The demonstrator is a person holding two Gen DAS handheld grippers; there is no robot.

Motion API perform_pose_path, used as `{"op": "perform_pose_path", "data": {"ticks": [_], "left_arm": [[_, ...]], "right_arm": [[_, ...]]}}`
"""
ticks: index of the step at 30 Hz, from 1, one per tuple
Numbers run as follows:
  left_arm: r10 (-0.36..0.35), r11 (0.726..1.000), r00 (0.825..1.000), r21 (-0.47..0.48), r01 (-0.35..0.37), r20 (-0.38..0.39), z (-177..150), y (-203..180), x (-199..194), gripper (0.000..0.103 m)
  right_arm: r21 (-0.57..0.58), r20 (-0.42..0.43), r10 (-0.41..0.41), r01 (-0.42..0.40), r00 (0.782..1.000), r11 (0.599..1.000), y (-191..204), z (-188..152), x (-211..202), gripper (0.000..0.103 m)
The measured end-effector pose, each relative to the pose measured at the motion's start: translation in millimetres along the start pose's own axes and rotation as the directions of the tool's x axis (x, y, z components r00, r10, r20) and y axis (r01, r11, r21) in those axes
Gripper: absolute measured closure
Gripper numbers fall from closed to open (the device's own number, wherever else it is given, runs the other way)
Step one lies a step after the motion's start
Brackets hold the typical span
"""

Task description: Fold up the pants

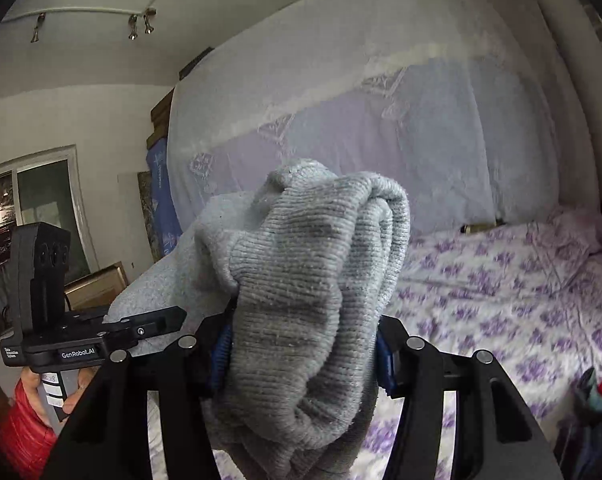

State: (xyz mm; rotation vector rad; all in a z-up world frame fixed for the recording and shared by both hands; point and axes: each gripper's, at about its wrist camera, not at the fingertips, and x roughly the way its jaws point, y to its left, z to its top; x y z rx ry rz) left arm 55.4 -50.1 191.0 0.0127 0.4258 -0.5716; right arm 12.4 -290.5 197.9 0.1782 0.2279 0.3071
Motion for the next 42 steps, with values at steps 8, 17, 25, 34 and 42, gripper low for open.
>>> {"op": "perform_pose_path", "data": {"ticks": [8,17,25,34,42], "left_arm": [[0.048,0.998,0.996,0.043,-0.051,0.072,73,-2,75,0.061],[0.054,0.994,0.998,-0.098,-0.057,-0.036,48,87,228,0.061],[0.073,0.968,0.975,-0.219,-0.121,-0.212,-27,167,358,0.061],[0.076,0.956,0.950,-0.249,-0.156,-0.303,-76,190,390,0.049],[0.222,0.942,0.971,-0.235,-0.238,-0.093,-38,192,328,0.048]], "right_arm": [[0.078,0.109,-0.076,0.068,0.991,0.995,-56,46,73,0.046],[0.114,-0.008,-0.122,0.122,0.992,0.986,-119,-10,236,0.046],[0.132,-0.212,-0.145,0.176,0.966,0.975,-165,-112,369,0.046],[0.050,-0.363,-0.292,0.331,0.885,0.942,-174,-141,397,0.035],[-0.092,-0.009,-0.319,0.317,0.948,0.944,-112,-88,330,0.034]]}}
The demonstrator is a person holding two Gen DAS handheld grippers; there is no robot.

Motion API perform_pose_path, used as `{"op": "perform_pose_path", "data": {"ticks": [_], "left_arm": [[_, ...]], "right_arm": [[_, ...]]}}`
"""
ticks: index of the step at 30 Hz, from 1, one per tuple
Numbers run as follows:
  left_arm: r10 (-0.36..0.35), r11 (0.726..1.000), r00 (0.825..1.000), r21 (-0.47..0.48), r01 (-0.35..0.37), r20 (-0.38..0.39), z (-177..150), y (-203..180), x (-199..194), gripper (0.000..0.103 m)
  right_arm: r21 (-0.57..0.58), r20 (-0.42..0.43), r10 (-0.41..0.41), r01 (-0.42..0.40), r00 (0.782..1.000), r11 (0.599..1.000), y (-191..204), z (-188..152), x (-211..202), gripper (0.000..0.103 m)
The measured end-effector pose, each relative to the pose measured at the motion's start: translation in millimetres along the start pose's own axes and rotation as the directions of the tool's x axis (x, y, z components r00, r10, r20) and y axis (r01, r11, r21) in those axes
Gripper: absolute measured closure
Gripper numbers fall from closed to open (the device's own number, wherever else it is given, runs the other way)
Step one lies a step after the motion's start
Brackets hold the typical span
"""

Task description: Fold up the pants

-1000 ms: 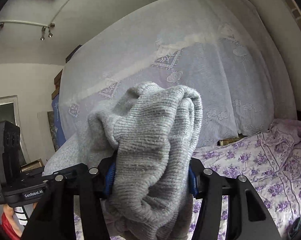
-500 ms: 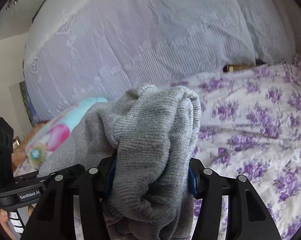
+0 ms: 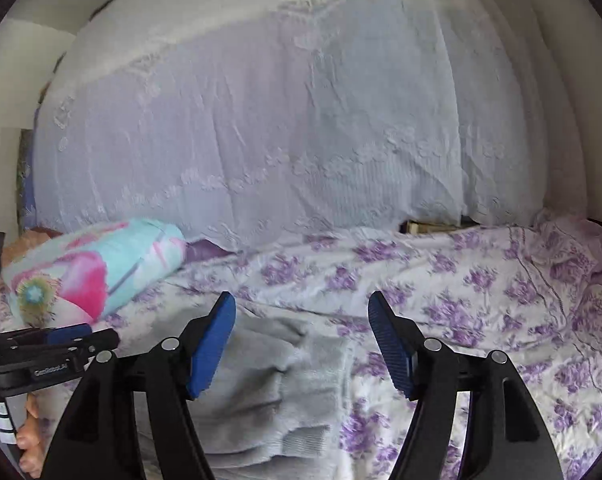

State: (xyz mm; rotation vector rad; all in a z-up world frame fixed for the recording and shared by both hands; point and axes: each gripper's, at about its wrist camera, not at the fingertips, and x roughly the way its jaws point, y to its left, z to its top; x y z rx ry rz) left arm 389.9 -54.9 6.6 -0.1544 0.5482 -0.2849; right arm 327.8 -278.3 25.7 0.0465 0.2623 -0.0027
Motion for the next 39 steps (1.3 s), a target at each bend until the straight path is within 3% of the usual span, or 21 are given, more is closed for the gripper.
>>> {"op": "perform_pose_path", "data": {"ticks": [2,4,6,7,10,13,16,19,20,21,22,24,25,27,29,31,32,33,39], "left_arm": [[-0.046,0.999,0.999,-0.003,0.046,-0.017,-1,-4,2,0.043],[-0.046,0.998,0.996,0.039,0.049,-0.080,-12,-13,20,0.043],[0.012,0.993,0.984,0.117,0.009,-0.180,-32,-22,50,0.043],[0.065,0.985,0.976,0.169,-0.030,-0.206,-42,-26,63,0.034],[0.082,0.985,0.976,0.164,-0.049,-0.200,-42,-24,60,0.027],[0.063,0.996,0.979,0.077,-0.049,-0.194,-37,-10,53,0.027],[0.033,0.999,0.993,-0.001,-0.033,-0.113,-22,-3,34,0.028],[0.000,1.000,0.997,0.024,0.002,-0.079,-17,-14,25,0.028],[0.016,0.997,0.994,0.072,-0.008,-0.106,-21,-22,32,0.030],[0.075,0.992,0.988,0.112,-0.060,-0.132,-28,-27,43,0.032],[0.109,0.988,0.979,0.129,-0.088,-0.171,-36,-25,55,0.030],[0.082,0.995,0.967,0.073,-0.067,-0.240,-42,-12,70,0.023],[0.063,0.998,0.968,0.033,-0.057,-0.242,-39,-5,68,0.019],[0.048,0.999,0.973,-0.005,-0.050,-0.225,-36,2,62,0.020],[0.082,0.996,0.981,-0.015,-0.086,-0.178,-35,5,54,0.021],[0.101,0.995,0.977,0.009,-0.101,-0.189,-35,3,57,0.019],[0.112,0.994,0.968,0.032,-0.108,-0.226,-40,1,65,0.010],[0.123,0.992,0.960,0.041,-0.117,-0.251,-45,1,72,0.007],[0.022,0.995,0.959,-0.089,-0.049,-0.282,-45,23,59,0.004]], "right_arm": [[-0.017,-0.062,0.028,-0.030,0.998,0.999,9,-9,15,0.034],[-0.041,-0.150,0.023,-0.030,0.988,0.999,12,-29,39,0.034],[-0.062,-0.354,-0.018,-0.005,0.935,0.998,7,-58,74,0.033],[-0.043,-0.389,-0.020,0.004,0.921,0.999,2,-63,80,0.033],[0.011,-0.361,0.015,-0.012,0.932,1.000,-5,-57,71,0.035],[0.052,-0.245,0.017,-0.004,0.969,0.999,-7,-42,52,0.035],[0.008,-0.144,0.001,0.000,0.990,1.000,6,-21,46,0.035],[-0.013,-0.200,0.021,-0.025,0.979,1.000,21,-23,75,0.035],[-0.021,-0.272,0.011,-0.018,0.962,1.000,23,-32,92,0.036],[-0.035,-0.361,0.008,-0.022,0.933,0.999,23,-45,110,0.036],[-0.038,-0.386,0.019,-0.036,0.922,0.999,22,-55,118,0.036],[0.025,-0.369,0.076,-0.072,0.926,0.997,14,-49,111,0.036],[0.048,-0.325,0.085,-0.073,0.942,0.996,11,-42,100,0.038],[0.050,-0.218,0.042,-0.032,0.975,0.998,8,-32,78,0.034],[0.024,-0.192,0.005,0.000,0.981,1.000,9,-29,70,0.026],[-0.001,-0.285,-0.036,0.037,0.958,0.999,7,-42,82,0.015],[-0.030,-0.375,-0.058,0.051,0.925,0.998,7,-54,95,0.011],[-0.065,-0.414,-0.087,0.066,0.906,0.996,8,-65,102,0.009],[0.063,-0.269,-0.076,0.097,0.960,0.993,-10,-61,38,0.008]]}}
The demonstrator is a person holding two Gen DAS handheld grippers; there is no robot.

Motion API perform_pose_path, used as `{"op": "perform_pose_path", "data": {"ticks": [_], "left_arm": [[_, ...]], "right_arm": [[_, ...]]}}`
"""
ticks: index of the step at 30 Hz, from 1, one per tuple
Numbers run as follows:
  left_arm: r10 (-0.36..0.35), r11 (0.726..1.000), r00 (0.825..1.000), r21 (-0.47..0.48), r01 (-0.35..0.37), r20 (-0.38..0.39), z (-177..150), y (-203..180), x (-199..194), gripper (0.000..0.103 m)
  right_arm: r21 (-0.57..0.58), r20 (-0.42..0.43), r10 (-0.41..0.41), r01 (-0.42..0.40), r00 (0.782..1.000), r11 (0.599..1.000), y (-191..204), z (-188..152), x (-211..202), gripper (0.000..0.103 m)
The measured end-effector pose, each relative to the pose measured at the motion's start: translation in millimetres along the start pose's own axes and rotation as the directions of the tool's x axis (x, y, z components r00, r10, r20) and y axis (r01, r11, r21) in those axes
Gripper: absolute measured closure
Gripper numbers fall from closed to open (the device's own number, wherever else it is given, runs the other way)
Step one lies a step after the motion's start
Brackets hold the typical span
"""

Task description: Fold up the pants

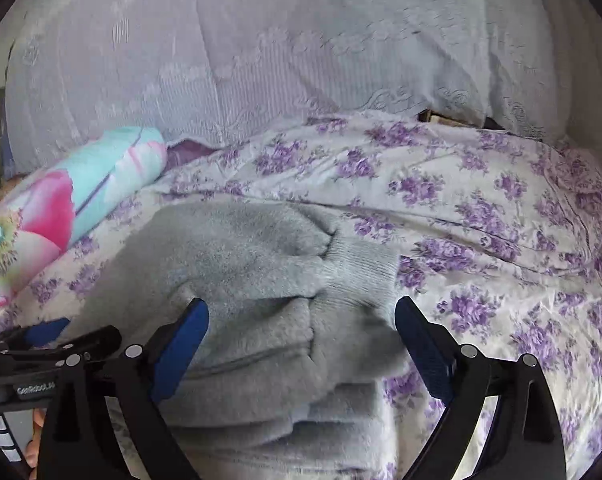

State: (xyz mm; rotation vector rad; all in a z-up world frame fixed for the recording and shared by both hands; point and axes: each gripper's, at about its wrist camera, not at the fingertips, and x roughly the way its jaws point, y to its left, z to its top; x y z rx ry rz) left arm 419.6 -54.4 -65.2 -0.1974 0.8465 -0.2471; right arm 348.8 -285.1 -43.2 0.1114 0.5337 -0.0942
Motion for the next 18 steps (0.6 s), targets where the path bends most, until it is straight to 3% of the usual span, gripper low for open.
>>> {"op": "perform_pose_path", "data": {"ticks": [5,9,18], "left_arm": [[0.067,0.994,0.993,0.082,-0.075,0.101,-30,-13,-56,0.005],[0.099,0.973,0.987,0.198,-0.122,0.124,-71,-31,-99,0.005],[0.129,0.955,0.961,0.229,-0.187,0.246,-140,-45,-188,0.005]], "right_arm": [[0.100,-0.014,-0.008,0.010,1.000,0.995,-24,-22,-40,0.006],[0.179,0.022,0.035,-0.038,0.999,0.983,-34,-40,-79,0.006],[0.136,0.089,0.049,-0.061,0.995,0.989,-11,-78,-178,0.006]]}}
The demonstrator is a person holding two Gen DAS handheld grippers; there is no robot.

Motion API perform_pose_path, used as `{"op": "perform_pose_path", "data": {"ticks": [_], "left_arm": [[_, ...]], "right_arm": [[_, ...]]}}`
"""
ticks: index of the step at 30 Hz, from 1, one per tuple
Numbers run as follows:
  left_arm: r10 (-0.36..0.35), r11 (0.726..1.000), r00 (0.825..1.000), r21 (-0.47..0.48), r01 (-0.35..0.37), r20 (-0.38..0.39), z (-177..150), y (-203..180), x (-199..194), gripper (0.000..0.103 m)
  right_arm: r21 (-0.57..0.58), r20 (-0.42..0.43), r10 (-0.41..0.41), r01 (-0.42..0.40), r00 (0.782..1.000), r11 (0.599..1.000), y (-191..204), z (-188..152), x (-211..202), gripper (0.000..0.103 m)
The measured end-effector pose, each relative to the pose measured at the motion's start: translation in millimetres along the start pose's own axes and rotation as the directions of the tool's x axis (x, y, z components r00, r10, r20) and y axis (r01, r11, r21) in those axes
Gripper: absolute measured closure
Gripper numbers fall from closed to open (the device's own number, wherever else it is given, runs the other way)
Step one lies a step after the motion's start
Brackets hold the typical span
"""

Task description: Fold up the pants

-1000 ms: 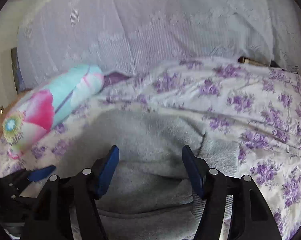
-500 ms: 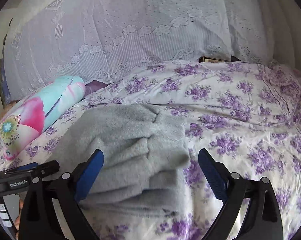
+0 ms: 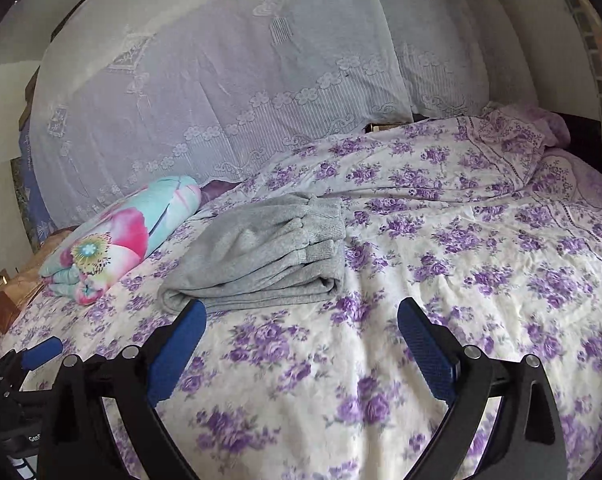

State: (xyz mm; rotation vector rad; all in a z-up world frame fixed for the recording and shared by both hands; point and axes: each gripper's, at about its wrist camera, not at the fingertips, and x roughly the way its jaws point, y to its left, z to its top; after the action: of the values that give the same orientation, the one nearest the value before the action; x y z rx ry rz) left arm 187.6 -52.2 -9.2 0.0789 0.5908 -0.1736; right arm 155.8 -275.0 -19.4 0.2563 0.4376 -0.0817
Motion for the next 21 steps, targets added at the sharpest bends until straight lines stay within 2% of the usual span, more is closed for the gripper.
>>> {"op": "perform_pose_path", "data": {"ticks": [4,8,14,16,21], "left_arm": [[0.035,0.999,0.999,0.020,-0.036,0.036,-10,0,-23,0.005],[0.011,0.999,0.999,-0.038,-0.009,0.031,-10,10,-35,0.005],[0.009,0.994,0.998,-0.110,-0.002,0.062,12,17,-39,0.005],[0.018,0.992,0.997,-0.128,-0.009,0.070,19,18,-38,0.005],[0.011,0.990,0.999,-0.141,-0.005,0.040,26,8,-27,0.005]], "right_arm": [[0.032,0.008,0.002,-0.003,1.000,0.999,1,-16,-32,0.005],[-0.001,0.033,-0.009,0.009,0.999,1.000,8,-23,-52,0.004],[-0.189,0.173,-0.066,0.099,0.983,0.977,37,5,-64,0.004],[-0.213,0.213,-0.072,0.118,0.974,0.970,42,12,-65,0.004],[-0.223,0.197,-0.066,0.111,0.978,0.969,44,17,-54,0.004]]}}
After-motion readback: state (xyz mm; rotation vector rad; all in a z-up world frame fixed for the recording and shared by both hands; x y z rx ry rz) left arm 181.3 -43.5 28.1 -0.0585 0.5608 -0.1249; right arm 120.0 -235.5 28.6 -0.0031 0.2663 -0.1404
